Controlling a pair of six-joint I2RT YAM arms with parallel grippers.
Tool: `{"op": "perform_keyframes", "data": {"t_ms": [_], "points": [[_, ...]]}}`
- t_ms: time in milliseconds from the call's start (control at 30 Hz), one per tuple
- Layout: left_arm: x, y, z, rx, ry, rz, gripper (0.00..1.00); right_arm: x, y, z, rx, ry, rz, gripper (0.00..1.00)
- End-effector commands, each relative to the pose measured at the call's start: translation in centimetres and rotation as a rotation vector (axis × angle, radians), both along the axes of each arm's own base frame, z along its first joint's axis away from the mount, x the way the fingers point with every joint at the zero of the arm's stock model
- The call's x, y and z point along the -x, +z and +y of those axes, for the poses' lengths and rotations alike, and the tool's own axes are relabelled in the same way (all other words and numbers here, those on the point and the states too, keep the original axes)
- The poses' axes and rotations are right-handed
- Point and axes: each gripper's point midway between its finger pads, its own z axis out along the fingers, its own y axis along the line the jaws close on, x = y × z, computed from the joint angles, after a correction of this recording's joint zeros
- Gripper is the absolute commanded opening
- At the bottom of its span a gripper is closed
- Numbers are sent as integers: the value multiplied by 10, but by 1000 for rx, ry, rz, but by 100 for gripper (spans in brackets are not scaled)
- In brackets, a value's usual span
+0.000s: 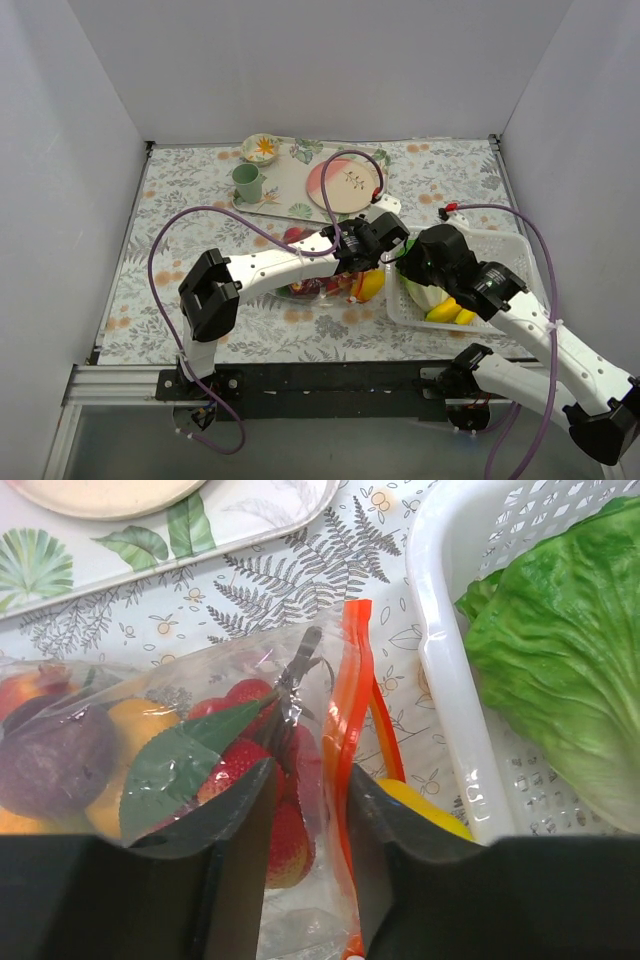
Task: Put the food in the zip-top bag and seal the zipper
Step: Adjust the zipper food storage bag at the center of the board.
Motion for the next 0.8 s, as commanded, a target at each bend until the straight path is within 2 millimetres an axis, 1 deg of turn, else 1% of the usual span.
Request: {"op": "perform_keyframes", "data": {"t_ms": [0, 33, 67, 100, 133, 167, 200, 267, 333, 467, 567, 633, 667, 733, 767], "points": [[-1, 19, -7, 57, -2, -26, 26, 3, -13, 22, -44, 75, 39, 25], [0, 19, -8, 62, -2, -24, 23, 5, -18, 24, -52, 82, 47, 25], [0, 20, -8, 65, -2, -21, 21, 6, -18, 31, -81, 98, 42, 25], [0, 19, -8, 68, -3, -17, 20, 10, -31, 31, -87, 90, 71, 25], [1, 18, -8, 71, -3, -14, 18, 11, -35, 32, -97, 90, 77, 25], [1, 19, -8, 75, -5, -13, 16, 11, -35, 35, -120, 91, 70, 25], [2, 19, -8, 76, -6, -10, 14, 14, -46, 34, -120, 85, 88, 25], [3, 19, -8, 82, -9, -4, 12, 16, -50, 36, -130, 87, 97, 25], [4, 20, -7, 85, -9, 1, 10, 14, -51, 39, -135, 91, 93, 25], [5, 28, -6, 100, -10, -3, 6, 11, -55, 42, -120, 90, 98, 25], [5, 34, -3, 109, -7, -6, 4, 9, -54, 43, -113, 85, 93, 25], [5, 40, -1, 120, -8, -11, 3, 8, -52, 39, -95, 70, 92, 25], [5, 42, -1, 124, -9, -12, 2, 4, -45, 37, -90, 60, 68, 25], [6, 46, 0, 130, -14, -11, 1, 2, -38, 34, -78, 53, 53, 25], [7, 48, -1, 136, -15, -10, 1, -1, -29, 35, -81, 51, 35, 25]]}}
